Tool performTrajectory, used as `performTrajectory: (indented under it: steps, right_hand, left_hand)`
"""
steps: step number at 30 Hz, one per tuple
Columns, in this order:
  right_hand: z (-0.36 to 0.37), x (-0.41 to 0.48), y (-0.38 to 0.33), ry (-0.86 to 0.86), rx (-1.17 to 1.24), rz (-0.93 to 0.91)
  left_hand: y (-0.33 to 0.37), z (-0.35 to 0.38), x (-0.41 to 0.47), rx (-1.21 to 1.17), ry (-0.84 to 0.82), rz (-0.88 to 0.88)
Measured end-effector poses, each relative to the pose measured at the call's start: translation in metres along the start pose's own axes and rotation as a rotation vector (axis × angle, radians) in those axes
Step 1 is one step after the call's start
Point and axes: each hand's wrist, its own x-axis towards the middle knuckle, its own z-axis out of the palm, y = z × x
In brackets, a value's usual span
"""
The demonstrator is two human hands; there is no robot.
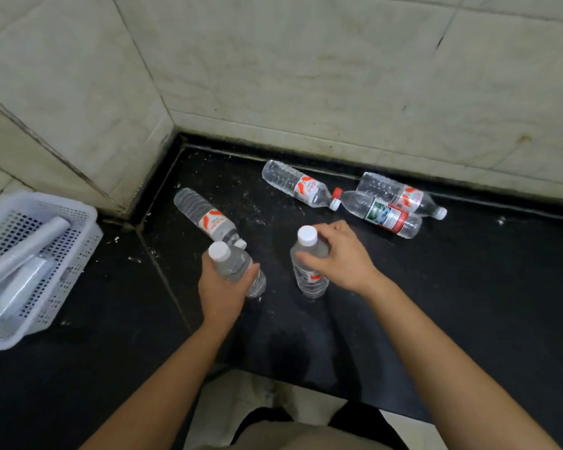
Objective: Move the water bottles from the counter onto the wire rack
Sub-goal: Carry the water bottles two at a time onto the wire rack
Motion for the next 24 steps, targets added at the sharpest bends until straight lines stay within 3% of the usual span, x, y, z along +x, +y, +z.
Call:
performTrajectory:
  steps: [5,12,19,24]
  right_hand:
    - [0.018,-0.018,0.02,-0.116,0.104,-0.042]
    - [0.028,-0.024,0.031,-0.052,0.212,-0.006]
    - [0.044,-0.051,0.049,0.164,0.42,0.238]
    - [0.027,-0.092,0.054,0.407,0.574,0.385]
  left_hand:
    - [-0.002,0.015,-0.002,0.17,-0.14,0.073]
    - [-0.014,-0.003,-0.005,0.177,-0.287,0.117]
    - [-0.026,-0.011,0.026,0.15,-0.429,0.119]
    - [0.008,0.022,0.042,0.185,-0.524,0.142]
